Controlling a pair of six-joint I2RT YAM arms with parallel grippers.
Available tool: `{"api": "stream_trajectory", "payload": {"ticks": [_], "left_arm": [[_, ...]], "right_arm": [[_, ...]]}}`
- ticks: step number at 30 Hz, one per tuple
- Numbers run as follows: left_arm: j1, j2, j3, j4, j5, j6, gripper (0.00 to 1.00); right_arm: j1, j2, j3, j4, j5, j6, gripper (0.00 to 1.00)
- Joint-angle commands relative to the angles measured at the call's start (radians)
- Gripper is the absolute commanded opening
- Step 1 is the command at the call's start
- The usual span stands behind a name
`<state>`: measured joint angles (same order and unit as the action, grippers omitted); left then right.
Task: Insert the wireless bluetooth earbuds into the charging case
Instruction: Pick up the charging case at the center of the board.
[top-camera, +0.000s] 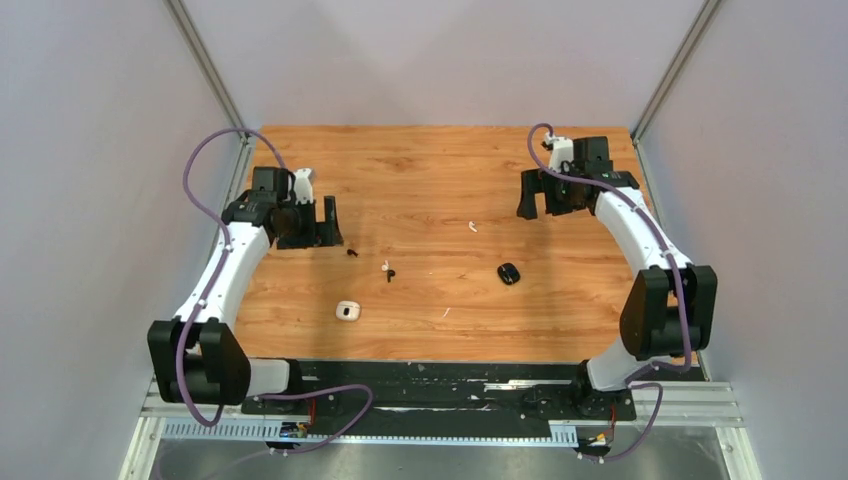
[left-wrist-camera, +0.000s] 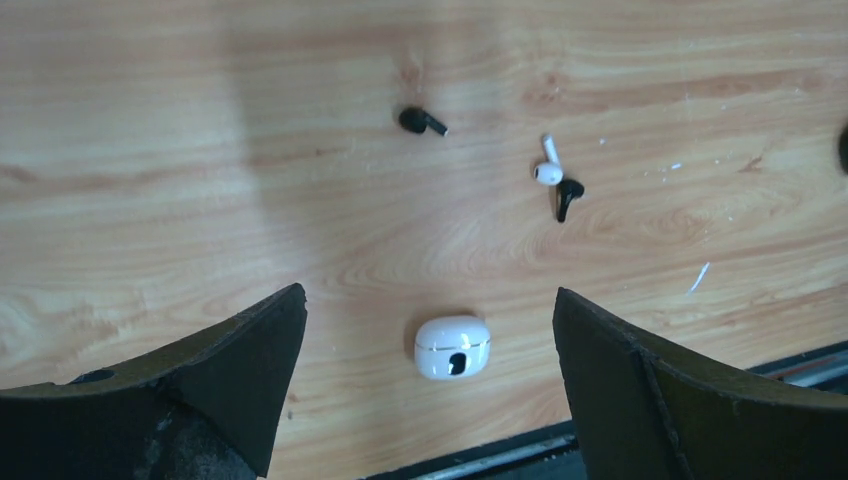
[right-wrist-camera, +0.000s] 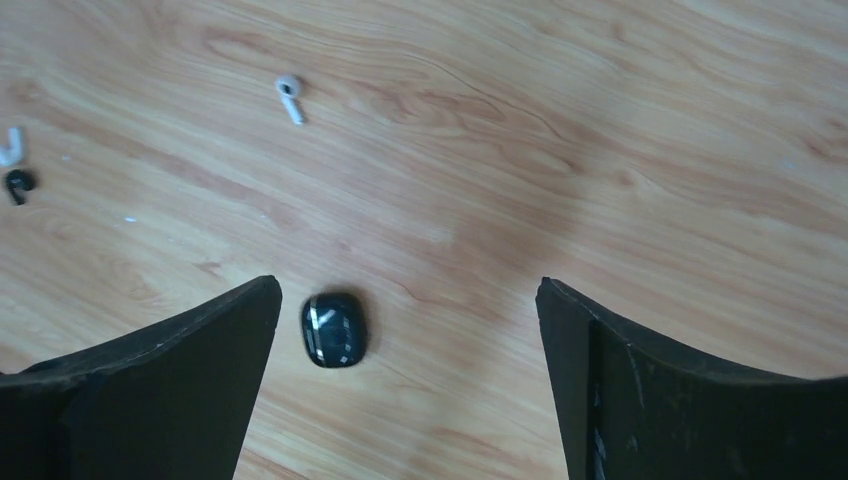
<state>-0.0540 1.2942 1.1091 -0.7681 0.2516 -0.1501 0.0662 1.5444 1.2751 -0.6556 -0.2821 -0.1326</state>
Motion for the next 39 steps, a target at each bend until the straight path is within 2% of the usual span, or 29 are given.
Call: {"api": "stream_trajectory", "payload": {"ticks": [1, 3, 5, 8, 12, 17, 21, 22, 24, 29, 33, 37, 39], "left_arm": [[0.045, 0.049, -0.030, -0.070, 0.081, -0.043, 1.00], [0.080, 0.070, -0.028, -0.094, 0.087, -0.043, 1.00], [0.117, 0.074, -0.024, -0.105, 0.100, -0.049, 1.00], [0.174, 0.069, -0.022, -0.123, 0.113, -0.067, 1.00], [0.260, 0.037, -0.036, -0.131, 0.142, -0.105, 0.99], [0.335, -0.002, -0.061, -0.097, 0.232, -0.192, 0.99], [0.363, -0.037, -0.054, -0.060, 0.213, -0.258, 0.99], [0.370, -0.049, -0.046, -0.059, 0.209, -0.274, 0.99], [0.395, -0.055, -0.034, -0.061, 0.205, -0.292, 0.99], [0.433, -0.066, -0.027, -0.042, 0.089, -0.319, 0.99], [0.425, -0.097, -0.013, -0.024, -0.095, -0.285, 1.00], [0.426, -0.108, 0.004, -0.043, -0.097, -0.279, 1.00], [0.425, -0.114, 0.001, -0.047, -0.073, -0.279, 1.00]], "right_arm": [[0.062, 0.100, 0.167, -0.017, -0.249, -0.029, 1.00], [0.101, 0.161, 0.252, -0.078, -0.357, -0.072, 1.00], [0.164, 0.209, 0.316, -0.101, -0.403, -0.106, 1.00], [0.292, 0.275, 0.390, -0.106, -0.379, -0.144, 0.99], [0.444, 0.339, 0.453, -0.127, -0.387, -0.218, 0.93], [0.615, 0.378, 0.455, -0.146, -0.366, -0.366, 0.90], [0.729, 0.435, 0.463, -0.155, -0.311, -0.436, 0.88], [0.753, 0.456, 0.468, -0.149, -0.299, -0.437, 0.89], [0.797, 0.476, 0.462, -0.084, -0.237, -0.400, 0.99], [0.909, 0.528, 0.422, 0.166, 0.104, -0.277, 1.00], [0.955, 0.586, 0.467, 0.191, 0.095, -0.242, 0.98], [0.985, 0.591, 0.443, 0.200, 0.020, -0.241, 0.80], [1.003, 0.588, 0.431, 0.216, 0.008, -0.241, 0.80]]}}
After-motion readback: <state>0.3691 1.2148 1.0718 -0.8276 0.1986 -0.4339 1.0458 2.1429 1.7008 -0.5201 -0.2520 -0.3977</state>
